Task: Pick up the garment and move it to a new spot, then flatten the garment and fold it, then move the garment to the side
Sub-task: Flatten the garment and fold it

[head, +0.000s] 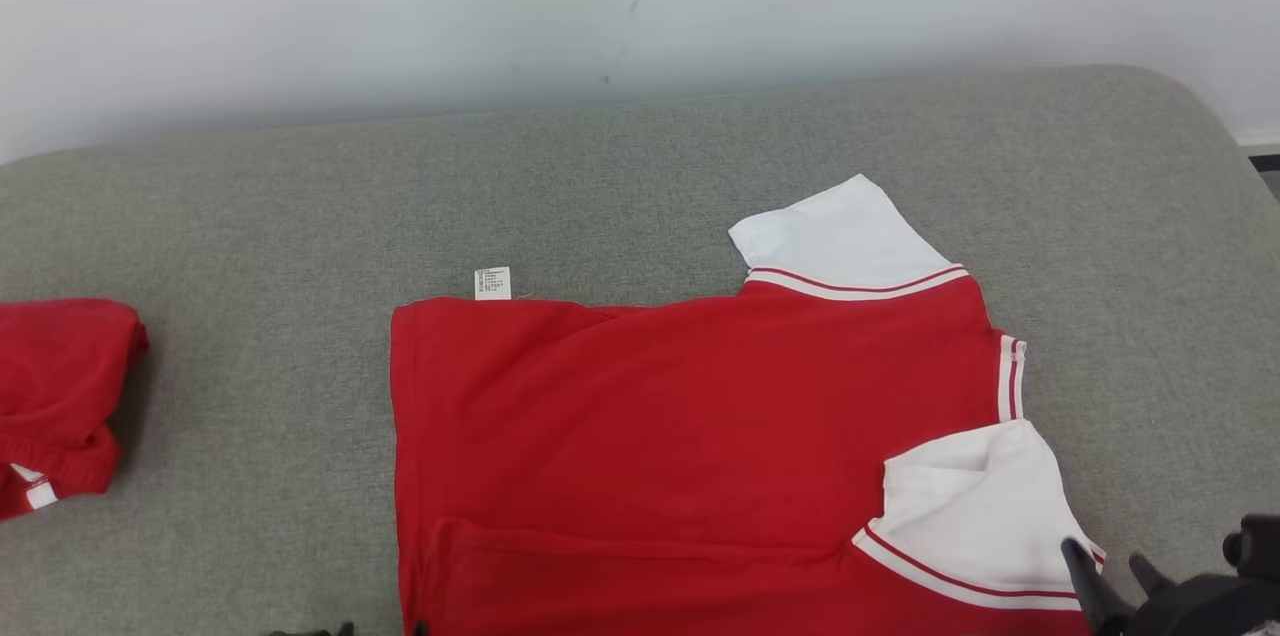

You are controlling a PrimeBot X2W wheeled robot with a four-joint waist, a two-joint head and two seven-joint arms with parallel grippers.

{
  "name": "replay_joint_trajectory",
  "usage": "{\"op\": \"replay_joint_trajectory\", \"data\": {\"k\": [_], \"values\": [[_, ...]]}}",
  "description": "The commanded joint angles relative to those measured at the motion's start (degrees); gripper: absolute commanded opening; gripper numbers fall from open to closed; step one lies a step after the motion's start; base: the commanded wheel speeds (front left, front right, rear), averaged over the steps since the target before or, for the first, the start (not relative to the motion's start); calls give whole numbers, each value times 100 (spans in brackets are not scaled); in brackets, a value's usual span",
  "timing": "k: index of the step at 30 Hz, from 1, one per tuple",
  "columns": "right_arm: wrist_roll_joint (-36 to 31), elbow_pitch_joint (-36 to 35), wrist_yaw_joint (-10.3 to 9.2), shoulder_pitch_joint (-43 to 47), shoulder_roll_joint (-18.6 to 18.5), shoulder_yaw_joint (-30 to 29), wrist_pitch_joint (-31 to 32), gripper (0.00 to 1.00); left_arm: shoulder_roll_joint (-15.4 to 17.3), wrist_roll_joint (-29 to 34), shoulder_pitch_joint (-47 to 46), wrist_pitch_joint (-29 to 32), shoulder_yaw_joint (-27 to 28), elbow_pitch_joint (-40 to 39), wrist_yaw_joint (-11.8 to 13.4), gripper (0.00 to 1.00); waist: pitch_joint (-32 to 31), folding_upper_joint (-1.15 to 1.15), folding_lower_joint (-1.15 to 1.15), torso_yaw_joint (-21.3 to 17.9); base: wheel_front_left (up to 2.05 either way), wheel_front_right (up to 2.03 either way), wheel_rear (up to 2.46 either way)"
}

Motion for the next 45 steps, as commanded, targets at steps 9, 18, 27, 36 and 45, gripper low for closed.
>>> {"op": "replay_joint_trajectory", "data": {"k": [9,18,27,36,45], "values": [[-117,-306,-1,-851,-371,383,93,100,306,-143,-400,-19,386,-363,-48,100,114,0,0,39,0,0,0],[274,290,-1,-2616,-843,1045,663,100,380,-275,-1663,718,543,-183,-284,100,561,0,0,12,0,0,0],[171,1378,-1,-4270,-1071,1464,645,100,159,-229,-3191,1353,432,651,-658,100,1120,0,0,135,0,0,0],[44,2257,-1,-5101,-1078,1762,221,100,-64,-164,-4040,1766,238,1358,-887,100,1381,0,0,233,0,0,0],[148,2617,-1,-5219,-1184,1926,-15,100,-250,-145,-4435,1835,119,1806,-1054,100,1456,0,0,224,0,0,0]]}}
